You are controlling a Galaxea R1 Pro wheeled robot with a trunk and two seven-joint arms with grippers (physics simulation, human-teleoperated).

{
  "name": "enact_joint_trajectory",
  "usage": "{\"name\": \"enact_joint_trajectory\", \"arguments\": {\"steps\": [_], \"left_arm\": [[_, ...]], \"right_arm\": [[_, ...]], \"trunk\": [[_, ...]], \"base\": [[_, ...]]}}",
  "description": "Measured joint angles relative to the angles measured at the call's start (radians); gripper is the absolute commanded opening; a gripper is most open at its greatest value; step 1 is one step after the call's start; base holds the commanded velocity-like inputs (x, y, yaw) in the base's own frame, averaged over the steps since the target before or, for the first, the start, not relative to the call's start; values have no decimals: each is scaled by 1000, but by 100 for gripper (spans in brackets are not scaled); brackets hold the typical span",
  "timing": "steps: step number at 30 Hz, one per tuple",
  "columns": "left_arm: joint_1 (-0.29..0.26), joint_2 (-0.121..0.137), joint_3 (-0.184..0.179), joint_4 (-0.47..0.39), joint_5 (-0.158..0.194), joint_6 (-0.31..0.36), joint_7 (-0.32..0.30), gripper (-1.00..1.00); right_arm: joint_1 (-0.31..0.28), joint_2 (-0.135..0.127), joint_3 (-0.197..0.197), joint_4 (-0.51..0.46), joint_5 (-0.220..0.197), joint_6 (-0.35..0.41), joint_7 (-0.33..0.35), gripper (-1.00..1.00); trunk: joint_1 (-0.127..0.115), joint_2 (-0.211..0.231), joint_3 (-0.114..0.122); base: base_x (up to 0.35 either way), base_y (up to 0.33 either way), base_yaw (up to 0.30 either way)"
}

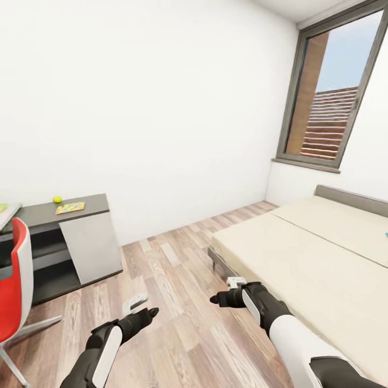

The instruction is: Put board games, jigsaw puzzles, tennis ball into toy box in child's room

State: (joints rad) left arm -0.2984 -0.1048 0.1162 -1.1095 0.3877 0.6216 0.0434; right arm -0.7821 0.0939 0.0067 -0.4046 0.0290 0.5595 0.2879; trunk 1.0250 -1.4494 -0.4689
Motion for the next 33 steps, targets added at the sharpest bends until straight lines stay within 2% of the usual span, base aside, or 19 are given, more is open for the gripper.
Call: {"name": "enact_joint_trajectory", "arguments": {"steps": [10, 33], "left_arm": [[0, 0, -2, 0, -1, 0, 3, 100], [0, 0, -2, 1, -1, 0, 8, 100]], "right_arm": [[0, 0, 0, 0, 0, 0, 0, 100], [0, 0, 0, 0, 0, 2, 0, 100]], "trunk": [[0, 0, 0], [0, 0, 0]], "base": [[0, -191, 74], [0, -267, 7]]}}
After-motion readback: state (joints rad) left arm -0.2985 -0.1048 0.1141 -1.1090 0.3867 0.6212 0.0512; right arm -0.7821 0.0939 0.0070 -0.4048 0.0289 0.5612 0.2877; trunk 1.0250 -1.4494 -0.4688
